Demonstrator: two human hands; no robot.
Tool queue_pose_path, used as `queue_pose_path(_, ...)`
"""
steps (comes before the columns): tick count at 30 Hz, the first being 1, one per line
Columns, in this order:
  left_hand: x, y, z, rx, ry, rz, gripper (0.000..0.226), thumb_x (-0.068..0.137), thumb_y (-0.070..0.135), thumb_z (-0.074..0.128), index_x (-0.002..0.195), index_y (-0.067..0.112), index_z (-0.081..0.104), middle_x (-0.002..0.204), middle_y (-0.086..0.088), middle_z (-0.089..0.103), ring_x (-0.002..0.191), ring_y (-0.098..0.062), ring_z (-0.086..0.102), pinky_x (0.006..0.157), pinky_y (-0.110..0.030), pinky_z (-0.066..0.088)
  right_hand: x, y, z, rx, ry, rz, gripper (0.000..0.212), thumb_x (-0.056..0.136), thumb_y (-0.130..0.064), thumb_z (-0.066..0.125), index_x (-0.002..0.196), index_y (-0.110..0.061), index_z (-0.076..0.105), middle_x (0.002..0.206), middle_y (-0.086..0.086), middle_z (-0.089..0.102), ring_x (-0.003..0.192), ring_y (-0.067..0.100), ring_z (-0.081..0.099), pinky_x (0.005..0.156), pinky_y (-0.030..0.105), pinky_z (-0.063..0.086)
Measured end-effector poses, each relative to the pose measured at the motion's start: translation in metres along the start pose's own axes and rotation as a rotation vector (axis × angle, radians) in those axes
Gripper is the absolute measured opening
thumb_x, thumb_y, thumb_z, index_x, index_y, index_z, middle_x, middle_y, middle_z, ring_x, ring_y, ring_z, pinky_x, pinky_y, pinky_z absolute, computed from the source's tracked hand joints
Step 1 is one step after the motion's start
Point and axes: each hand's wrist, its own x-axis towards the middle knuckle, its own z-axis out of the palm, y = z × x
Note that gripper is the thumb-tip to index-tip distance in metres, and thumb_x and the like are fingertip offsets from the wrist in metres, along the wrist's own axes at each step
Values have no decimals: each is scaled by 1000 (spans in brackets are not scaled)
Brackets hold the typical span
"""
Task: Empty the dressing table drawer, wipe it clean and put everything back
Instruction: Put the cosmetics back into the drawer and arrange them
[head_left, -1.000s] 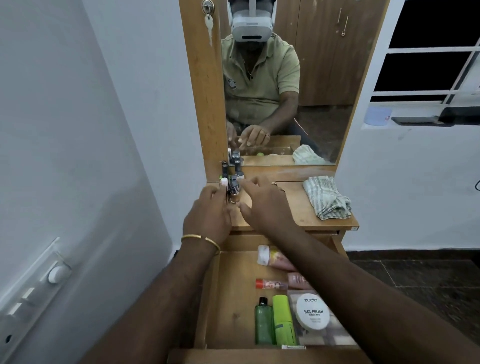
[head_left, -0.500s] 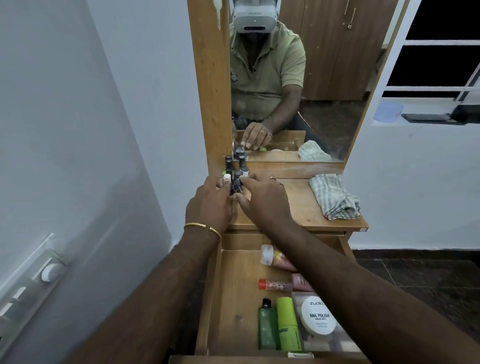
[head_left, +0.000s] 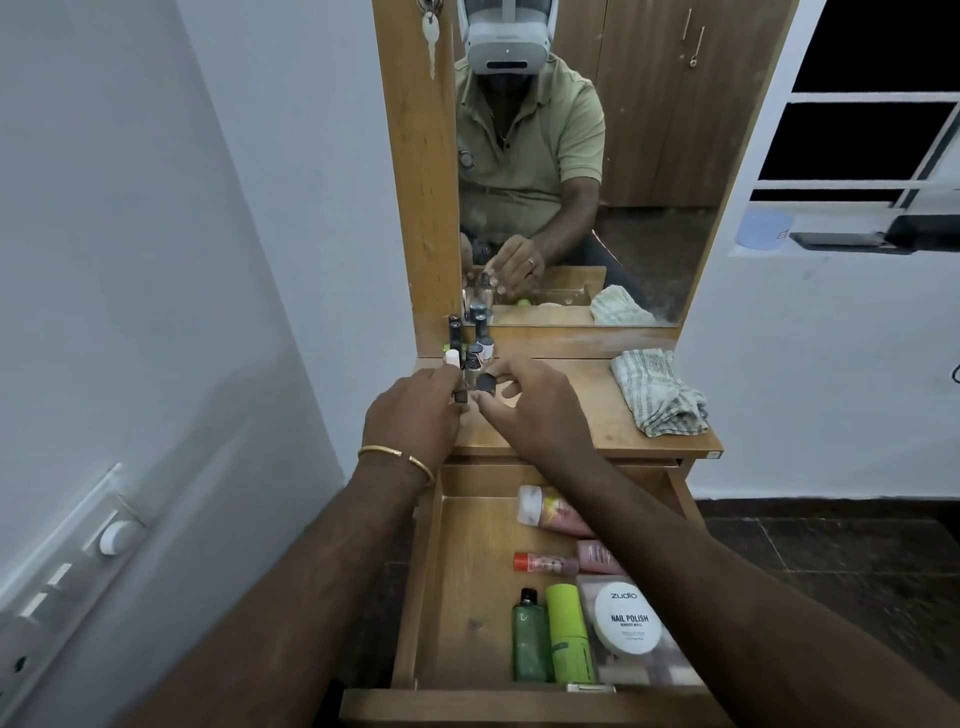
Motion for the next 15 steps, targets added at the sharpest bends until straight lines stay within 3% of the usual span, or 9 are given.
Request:
queue_pose_path(3,-24,0,-17,-100,21,41,9,88,29,65,95,28,60,95,7,66,88,-20,59,69,-30,45,-24,-12,-18,156,-33,61,20,78,-28,78,94,-24,67,88,-12,68,72,2,64,62,24,55)
queue_pose_path(6,-53,-5,-28,-223,-111,51,13,79,30,71,84,32,60,83,15,64,76,-10,58,69,-32,49,-57,-19,-30,230,-162,172,20,74,-25,81,87,-26,65,77,-14,66,61,-3,61,57,20,52)
queue_pose_path(10,-96,-11,-26,-380,-372,-41,14,69,26,78,76,27,66,78,12,69,72,-3,63,70,-30,55,-101,-18,-25,247,-385,267,21,66,-20,82,80,-19,67,74,-2,72,64,9,66,68,39,59)
queue_pose_path(15,-138,-13,-19,-305,-626,-94,15,74,18,80,81,24,69,85,13,68,77,2,62,62,-7,44,-134,-16,-15,182,-598,353,26,63,-13,83,81,-19,67,79,-2,72,72,12,69,70,36,61)
